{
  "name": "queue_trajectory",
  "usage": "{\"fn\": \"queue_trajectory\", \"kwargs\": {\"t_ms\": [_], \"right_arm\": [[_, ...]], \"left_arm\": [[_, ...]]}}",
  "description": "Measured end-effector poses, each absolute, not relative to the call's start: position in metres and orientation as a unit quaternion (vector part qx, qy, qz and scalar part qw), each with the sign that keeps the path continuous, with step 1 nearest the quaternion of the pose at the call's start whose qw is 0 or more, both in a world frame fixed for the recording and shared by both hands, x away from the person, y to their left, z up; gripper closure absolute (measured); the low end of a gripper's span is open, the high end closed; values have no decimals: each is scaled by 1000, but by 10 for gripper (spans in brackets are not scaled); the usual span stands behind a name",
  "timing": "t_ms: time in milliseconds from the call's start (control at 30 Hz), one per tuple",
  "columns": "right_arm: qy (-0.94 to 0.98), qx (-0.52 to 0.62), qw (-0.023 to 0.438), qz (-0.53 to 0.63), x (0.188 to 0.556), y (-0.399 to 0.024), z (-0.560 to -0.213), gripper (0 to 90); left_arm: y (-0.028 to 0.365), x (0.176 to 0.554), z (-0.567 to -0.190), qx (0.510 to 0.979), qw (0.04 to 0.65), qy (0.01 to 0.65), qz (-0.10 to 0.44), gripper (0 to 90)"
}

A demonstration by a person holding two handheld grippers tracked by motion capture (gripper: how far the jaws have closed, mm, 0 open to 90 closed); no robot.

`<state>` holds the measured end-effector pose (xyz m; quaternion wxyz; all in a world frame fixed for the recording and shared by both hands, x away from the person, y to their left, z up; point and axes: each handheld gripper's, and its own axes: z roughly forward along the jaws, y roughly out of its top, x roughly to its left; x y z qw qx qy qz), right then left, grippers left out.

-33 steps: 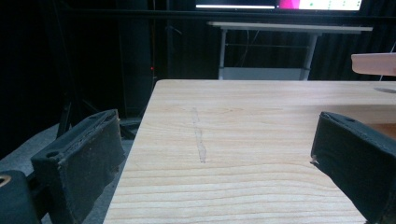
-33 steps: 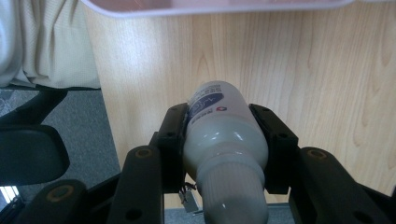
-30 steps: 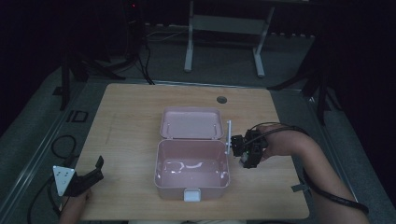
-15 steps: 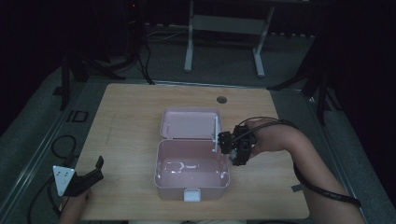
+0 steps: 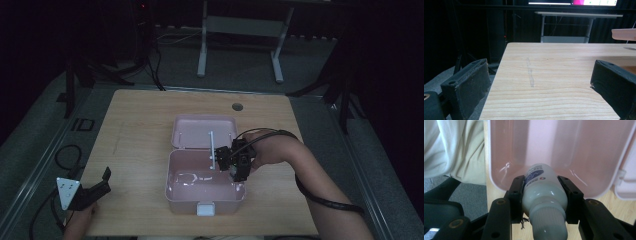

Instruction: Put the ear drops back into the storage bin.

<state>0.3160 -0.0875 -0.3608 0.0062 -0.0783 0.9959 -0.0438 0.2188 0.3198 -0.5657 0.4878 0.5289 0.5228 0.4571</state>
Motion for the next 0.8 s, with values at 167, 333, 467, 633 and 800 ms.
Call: {"fn": "queue_trajectory", "kwargs": {"t_ms": [167,333,467,633,800], "right_arm": [[995,-89,4,-44,317,-81,-371,593],[994,-93,-4,-53,318,-78,-384,593],[993,-99,-15,-63,317,-74,-403,593],[992,-107,-20,-71,318,-71,-419,593],[990,-118,-24,-78,317,-68,-434,593]], "left_arm": [[320,219,-566,529,488,523,457,24],[320,219,-566,529,488,523,456,24],[320,219,-566,529,488,523,457,24],[320,219,-566,530,488,522,457,24],[320,219,-566,530,488,522,457,24]]}}
